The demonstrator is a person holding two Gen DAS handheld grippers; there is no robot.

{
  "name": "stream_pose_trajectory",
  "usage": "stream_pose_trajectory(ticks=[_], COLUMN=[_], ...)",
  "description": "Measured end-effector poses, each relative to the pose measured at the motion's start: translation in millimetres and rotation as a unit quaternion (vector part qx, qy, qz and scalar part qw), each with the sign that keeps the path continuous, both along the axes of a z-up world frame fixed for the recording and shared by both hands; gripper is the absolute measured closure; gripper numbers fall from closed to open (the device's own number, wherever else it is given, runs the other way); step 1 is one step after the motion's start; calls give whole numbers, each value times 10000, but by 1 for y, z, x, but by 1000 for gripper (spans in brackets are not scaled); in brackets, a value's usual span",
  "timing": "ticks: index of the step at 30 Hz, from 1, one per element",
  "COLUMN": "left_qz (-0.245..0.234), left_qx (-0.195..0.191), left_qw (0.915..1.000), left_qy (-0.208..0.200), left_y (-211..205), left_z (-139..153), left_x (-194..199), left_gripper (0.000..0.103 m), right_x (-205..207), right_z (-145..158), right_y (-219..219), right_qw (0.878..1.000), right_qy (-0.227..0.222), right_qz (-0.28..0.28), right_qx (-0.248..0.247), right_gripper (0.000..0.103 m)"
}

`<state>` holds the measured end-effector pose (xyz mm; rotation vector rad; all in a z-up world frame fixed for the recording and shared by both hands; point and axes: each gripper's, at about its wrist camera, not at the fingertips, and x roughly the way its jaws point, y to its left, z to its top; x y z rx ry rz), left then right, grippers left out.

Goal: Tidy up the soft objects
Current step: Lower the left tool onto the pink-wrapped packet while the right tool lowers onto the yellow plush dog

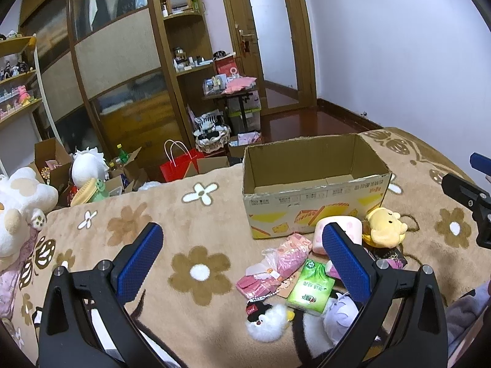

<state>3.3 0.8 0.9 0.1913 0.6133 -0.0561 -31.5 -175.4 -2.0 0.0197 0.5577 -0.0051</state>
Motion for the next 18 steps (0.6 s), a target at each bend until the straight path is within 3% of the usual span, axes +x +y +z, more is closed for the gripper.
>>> stream_pose_trajectory(ticks=[7,18], left_qz=[122,504], left_qx=[15,-335], left_qw=[9990,9914], left_qy=[424,1160], left_y=[2,25], left_z=[-13,-35], left_x=[17,48], left_gripper=[1,1], right_x=[11,35], right_z=[-9,-30], right_y=[-3,-14], right_qw=[9994,9965], right_qy=[342,807], right_qz=[-6,-99], right_qx=[-6,208], right_gripper=[0,0])
